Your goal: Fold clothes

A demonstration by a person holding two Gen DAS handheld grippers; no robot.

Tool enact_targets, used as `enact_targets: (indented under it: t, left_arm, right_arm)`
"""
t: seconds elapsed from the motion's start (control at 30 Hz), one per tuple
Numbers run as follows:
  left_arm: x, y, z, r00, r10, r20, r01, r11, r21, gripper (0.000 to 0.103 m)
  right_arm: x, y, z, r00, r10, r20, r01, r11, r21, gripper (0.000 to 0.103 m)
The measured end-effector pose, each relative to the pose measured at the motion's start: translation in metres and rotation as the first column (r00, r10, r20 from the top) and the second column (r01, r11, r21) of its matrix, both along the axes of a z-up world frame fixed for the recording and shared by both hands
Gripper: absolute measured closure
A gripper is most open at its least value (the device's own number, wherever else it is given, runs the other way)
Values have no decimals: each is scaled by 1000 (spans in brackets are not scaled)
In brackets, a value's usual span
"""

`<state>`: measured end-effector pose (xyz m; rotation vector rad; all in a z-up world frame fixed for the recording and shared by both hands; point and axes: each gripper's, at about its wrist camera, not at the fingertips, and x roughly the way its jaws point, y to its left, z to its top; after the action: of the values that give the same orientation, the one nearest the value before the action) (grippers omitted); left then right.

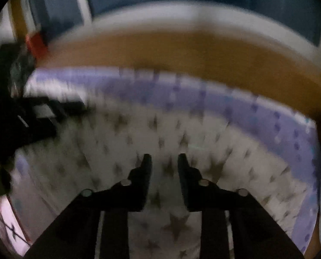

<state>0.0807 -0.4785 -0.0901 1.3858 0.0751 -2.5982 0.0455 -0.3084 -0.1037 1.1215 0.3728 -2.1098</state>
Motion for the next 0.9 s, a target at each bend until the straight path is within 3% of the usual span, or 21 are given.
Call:
enact_targets:
  t: [0.03,0.17,0.37,0.43,0.6,0.73,0.9]
  left_arm:
    - [12,-1,6,1000,23,-11,-23,1000,1,69]
    - [66,-9,22,992,119,-26,-120,993,-1,69]
    - [137,-27,14,963,268,10,-267,963,-38,69]
    - [161,-40,14,948,317,14,-316,948,-39,69]
    - [209,-78,16,923,385,-1,-385,922,-37,69]
    - [239,-116,12,933,360,-8,-360,932,-41,69]
    - [259,-156,3,980,199,-8,-199,980,-3,68]
  right_arm:
    - [2,0,-5,1000,8,-13,-8,1000,15,70]
    - [-1,5,-6,1000,-6,27,7,1000,-22,69]
    - [24,9,19,1000,8,7,-7,992,-125,65]
    - [36,0,26,1000,23,6,-22,988,-151,53]
    - [69,-40,28,999,16,37,-10,984,-176,52]
    - [97,-78,26,997,-3,73,17,981,-193,52]
    - [132,-127,24,993,-27,117,52,976,-212,52]
